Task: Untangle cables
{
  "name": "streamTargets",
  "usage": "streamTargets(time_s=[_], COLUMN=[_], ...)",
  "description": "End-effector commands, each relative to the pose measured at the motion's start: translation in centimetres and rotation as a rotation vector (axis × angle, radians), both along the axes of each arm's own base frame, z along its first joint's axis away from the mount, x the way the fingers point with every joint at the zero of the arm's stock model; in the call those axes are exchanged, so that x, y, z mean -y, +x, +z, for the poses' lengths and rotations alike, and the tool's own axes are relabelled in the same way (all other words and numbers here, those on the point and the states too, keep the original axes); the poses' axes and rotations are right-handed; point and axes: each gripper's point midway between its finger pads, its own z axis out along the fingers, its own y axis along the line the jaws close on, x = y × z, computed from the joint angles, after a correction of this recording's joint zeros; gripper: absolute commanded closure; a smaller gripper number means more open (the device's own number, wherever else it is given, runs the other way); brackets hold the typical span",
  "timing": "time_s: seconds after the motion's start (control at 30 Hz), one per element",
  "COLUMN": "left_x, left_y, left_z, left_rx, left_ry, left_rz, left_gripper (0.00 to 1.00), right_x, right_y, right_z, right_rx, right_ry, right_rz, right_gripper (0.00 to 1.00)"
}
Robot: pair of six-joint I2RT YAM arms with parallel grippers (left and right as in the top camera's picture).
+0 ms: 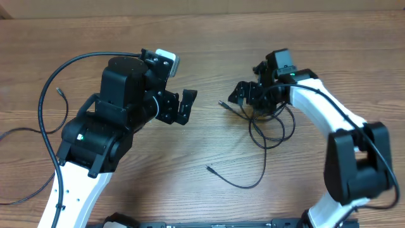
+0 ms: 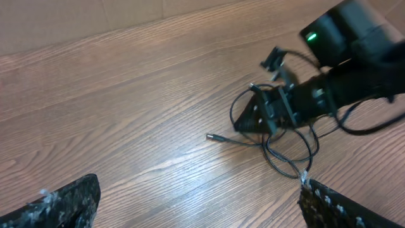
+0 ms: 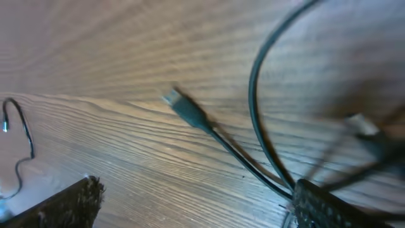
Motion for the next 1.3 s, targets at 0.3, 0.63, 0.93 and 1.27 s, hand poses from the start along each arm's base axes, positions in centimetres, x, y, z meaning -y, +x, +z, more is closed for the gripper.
streamTargets(time_s=[0.3, 0.63, 0.93, 1.27], left_x=[-0.5, -0.5, -0.6, -0.6], left_y=[0.3, 0.3, 0.1, 0.1], left_z=[0.2, 0.2, -0.1, -0.1], left_rx=[0.002, 0.002, -0.009, -0.009], left_ry=[0.002, 0.003, 0.007, 0.007], left_rz=[0.025, 0.025, 0.025, 0.025], left_gripper=[0.00, 0.00, 0.00, 0.00], right_x=[3.8, 3.0, 1.8, -2.5], right_y=[1.6, 1.1, 1.3, 1.8], right_z=[0.1, -2.2, -3.9, -2.8], right_rx=[0.061, -0.023, -0.056, 0.005], right_ry=[-0.195, -0.153, -0.095, 0.079], right_rz=[-0.145, -0.155, -0.130, 0.010], right_gripper=[0.00, 0.00, 0.00, 0.09])
